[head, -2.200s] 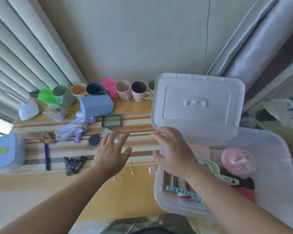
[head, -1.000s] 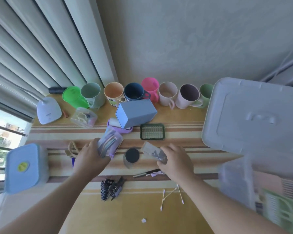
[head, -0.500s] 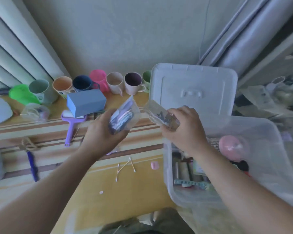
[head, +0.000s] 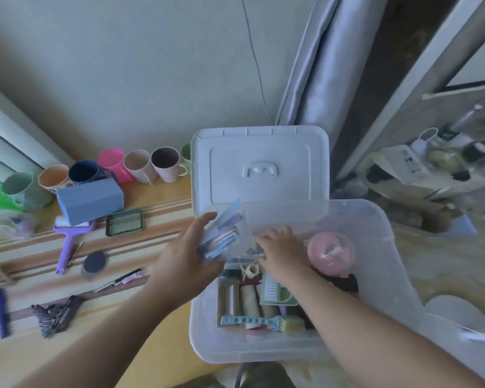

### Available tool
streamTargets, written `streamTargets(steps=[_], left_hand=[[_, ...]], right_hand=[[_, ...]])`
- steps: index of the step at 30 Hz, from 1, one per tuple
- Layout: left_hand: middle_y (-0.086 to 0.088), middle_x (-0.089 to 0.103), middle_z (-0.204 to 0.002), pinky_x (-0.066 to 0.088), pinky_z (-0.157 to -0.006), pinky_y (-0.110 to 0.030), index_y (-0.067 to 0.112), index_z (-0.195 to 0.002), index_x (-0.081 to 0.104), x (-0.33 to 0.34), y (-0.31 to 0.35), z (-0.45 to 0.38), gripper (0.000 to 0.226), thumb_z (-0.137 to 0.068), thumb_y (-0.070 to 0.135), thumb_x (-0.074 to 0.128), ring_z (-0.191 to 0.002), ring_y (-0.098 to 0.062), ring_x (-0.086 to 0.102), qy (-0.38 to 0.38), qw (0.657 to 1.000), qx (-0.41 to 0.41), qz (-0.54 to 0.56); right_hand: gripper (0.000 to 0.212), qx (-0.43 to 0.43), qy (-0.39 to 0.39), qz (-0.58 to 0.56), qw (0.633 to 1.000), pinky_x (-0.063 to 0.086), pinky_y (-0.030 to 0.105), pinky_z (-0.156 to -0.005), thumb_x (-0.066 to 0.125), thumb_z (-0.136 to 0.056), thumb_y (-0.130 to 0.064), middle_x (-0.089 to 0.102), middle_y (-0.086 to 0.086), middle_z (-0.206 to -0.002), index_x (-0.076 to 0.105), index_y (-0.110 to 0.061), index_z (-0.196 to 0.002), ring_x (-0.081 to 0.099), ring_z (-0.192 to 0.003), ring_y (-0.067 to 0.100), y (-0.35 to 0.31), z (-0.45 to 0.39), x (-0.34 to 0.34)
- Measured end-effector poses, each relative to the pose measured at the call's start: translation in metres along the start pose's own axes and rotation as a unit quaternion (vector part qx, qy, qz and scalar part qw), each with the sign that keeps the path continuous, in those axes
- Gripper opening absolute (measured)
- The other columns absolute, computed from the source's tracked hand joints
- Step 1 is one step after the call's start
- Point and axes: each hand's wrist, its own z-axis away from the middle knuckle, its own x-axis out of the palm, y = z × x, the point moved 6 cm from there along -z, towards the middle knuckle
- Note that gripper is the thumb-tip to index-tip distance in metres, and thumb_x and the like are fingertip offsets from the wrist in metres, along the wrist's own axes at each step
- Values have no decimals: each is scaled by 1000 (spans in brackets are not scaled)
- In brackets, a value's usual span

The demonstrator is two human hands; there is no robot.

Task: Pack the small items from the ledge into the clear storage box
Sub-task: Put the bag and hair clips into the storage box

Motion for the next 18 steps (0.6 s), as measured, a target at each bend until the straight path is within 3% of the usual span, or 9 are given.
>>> streamTargets(steps=[3, 5, 7, 9, 12, 14, 16, 17, 18], left_hand=[[10, 65, -116, 53, -72, -33, 46, -147, 29, 16, 13, 2, 87, -77, 37, 81, -87, -14, 62, -12, 999, 14, -34], [9, 66, -115, 44, -63, -17, 42, -147, 34, 23, 18, 4, 88, -75, 39, 84, -81, -12, 58, -4, 998, 26, -64], [10, 66, -111, 38, -56, -12, 37, -148, 39, 26, 19, 6, 92, -71, 45, 88, -79, -15, 58, 0, 996, 23, -85], [9, 66, -112, 36, -59, -17, 36, -148, 39, 31, 16, 7, 97, -67, 51, 90, -82, -20, 63, -4, 996, 22, -91], [2, 68, -118, 45, -66, -30, 38, -148, 35, 41, 11, 7, 95, -70, 53, 86, -87, -24, 66, -30, 995, 30, -92], [2, 65, -123, 51, -69, -34, 41, -148, 31, 51, 12, 3, 90, -74, 54, 81, -93, -25, 65, -56, 992, 28, -108], [2, 63, -126, 50, -67, -34, 39, -141, 33, 64, 19, -2, 79, -77, 51, 77, -93, -25, 65, -76, 987, 37, -138], [2, 63, -125, 48, -66, -33, 37, -136, 33, 72, 23, -5, 74, -77, 49, 77, -92, -25, 65, -89, 983, 44, -152], [1, 64, -124, 47, -66, -33, 36, -131, 32, 82, 28, -8, 70, -78, 46, 76, -92, -26, 65, -105, 979, 54, -166]], right_hand=[[39, 17, -2, -7, 1000, 45, 44, -94, 66, -97, -26, 61, 1, -129, 59, -21, -135, 50, -121, 33, -9, -14, 6], [40, 21, -9, -46, 999, 45, 43, -96, 63, -98, -22, 61, 2, -129, 56, -24, -138, 54, -120, 32, -9, -19, 16], [43, 15, -6, -114, 993, 43, 40, -92, 63, -97, -22, 61, 2, -128, 57, -26, -139, 57, -116, 31, -2, -20, 27], [46, 18, -16, -200, 979, 46, 39, -94, 66, -95, -20, 57, 3, -129, 59, -25, -140, 57, -117, 28, 8, -15, 33], [39, 49, -3, -351, 935, 50, 38, -98, 61, -100, -19, 60, 0, -127, 63, -24, -138, 61, -114, 19, 33, 4, 18], [27, 92, -3, -474, 876, 54, 41, -92, 55, -106, -29, 70, -2, -115, 67, -23, -130, 64, -100, 13, 51, 24, 0], [32, 112, -36, -575, 810, 57, 43, -90, 56, -107, -39, 73, -1, -115, 65, -26, -134, 66, -95, 12, 60, 45, -15], [39, 93, -54, -575, 811, 57, 37, -91, 59, -104, -45, 69, -5, -126, 60, -31, -141, 65, -103, 10, 60, 55, -24], [51, 60, -65, -521, 849, 52, 33, -96, 65, -100, -50, 60, -10, -137, 53, -35, -147, 60, -117, 9, 58, 64, -33]])
